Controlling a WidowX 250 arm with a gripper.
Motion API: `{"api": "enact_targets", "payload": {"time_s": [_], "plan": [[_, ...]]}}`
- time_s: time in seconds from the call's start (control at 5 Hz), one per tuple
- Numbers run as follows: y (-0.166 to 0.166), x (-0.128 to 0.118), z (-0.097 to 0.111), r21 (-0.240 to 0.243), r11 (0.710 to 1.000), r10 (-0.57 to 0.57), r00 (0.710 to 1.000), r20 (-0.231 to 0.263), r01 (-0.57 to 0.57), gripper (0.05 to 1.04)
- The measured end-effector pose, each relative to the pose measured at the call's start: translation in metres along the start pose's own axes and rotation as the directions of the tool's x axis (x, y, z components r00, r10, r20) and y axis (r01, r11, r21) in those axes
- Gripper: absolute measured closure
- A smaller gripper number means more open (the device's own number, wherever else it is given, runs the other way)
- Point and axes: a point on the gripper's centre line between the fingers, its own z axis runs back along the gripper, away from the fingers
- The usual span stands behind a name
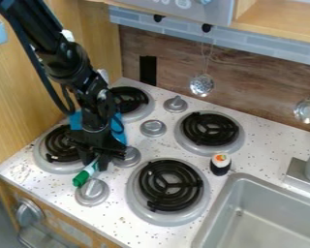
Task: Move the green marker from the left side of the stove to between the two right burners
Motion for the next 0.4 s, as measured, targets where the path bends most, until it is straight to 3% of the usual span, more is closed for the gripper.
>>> {"api": "enact_targets", "payload": {"time_s": [0.2, 0.4], "plan": [[0.000, 0.000, 0.000, -0.001, 1.000, -0.002, 1.000, -0.005, 0.002, 0.656], [0.007, -0.007, 0.013, -0.030, 0.999, 0.018, 0.999, -0.035, -0.019, 0.683]]}}
